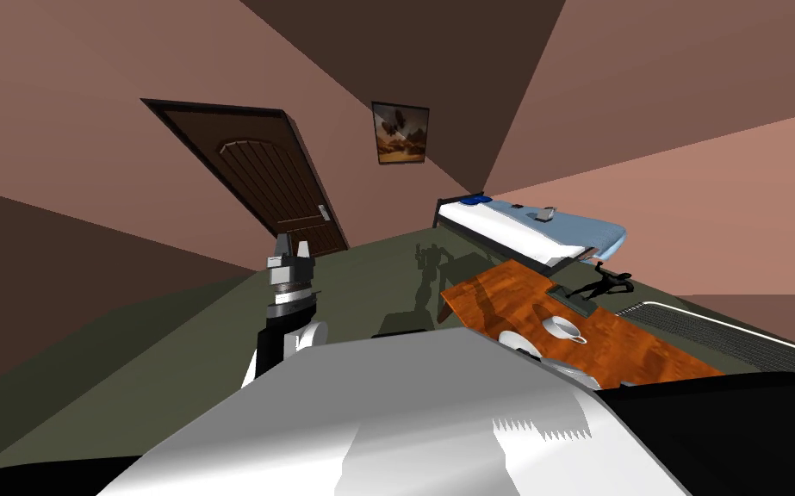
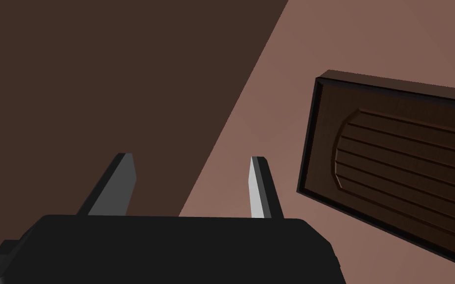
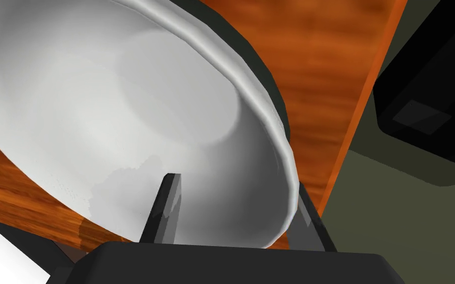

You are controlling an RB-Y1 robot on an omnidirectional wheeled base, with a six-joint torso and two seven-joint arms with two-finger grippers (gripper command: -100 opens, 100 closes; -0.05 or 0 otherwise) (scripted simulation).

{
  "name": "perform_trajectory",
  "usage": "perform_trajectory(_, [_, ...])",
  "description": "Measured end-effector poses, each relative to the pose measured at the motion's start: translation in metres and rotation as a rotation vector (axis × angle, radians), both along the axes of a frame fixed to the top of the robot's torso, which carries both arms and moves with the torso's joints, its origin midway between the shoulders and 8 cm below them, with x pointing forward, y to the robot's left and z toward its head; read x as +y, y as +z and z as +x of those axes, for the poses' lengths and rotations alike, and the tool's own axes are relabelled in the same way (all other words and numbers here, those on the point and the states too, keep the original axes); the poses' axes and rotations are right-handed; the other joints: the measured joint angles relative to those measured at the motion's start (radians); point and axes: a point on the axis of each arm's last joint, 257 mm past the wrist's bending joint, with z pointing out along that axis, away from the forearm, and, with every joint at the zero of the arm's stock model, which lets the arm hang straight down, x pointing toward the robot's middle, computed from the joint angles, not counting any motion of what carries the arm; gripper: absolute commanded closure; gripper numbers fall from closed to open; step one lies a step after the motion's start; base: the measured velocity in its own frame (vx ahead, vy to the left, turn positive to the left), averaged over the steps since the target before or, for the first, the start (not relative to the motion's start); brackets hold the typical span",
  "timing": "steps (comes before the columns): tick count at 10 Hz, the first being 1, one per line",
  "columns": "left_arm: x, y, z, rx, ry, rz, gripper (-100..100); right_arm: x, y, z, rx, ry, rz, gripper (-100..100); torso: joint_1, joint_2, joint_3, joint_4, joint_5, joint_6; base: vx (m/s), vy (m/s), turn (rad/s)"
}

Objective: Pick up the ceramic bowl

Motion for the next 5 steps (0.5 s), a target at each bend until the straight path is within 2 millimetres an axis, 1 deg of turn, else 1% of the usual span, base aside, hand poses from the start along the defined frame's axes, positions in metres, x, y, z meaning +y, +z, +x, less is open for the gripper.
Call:
perform_trajectory(3, [0.0, 0.0, 0.0, 0.0, 0.0, 0.0, 0, -0.0002, 0.0001, 0.0, -0.001, -0.002, 0.0, 100, 0.0, -0.001, -0.001, 0.0, 0.0, -0.001, 0.0, 0.0, 0.0])
perform_trajectory(4, [0.0, 0.0, 0.0, 0.0, 0.0, 0.0, 0, -0.0001, 0.0, -0.0001, -0.001, -0.002, 0.0, 0, 0.0, -0.002, -0.001, 0.0, 0.0, -0.001, 0.0, 0.0, 0.0])
perform_trajectory(5, [0.0, 0.0, 0.0, 0.0, 0.0, 0.0, 0, 0.0, 0.0, -0.0001, -0.001, -0.002, 0.001, 100, 0.0, -0.002, -0.001, 0.0, 0.0, -0.001, 0.112, 0.005, -0.214])
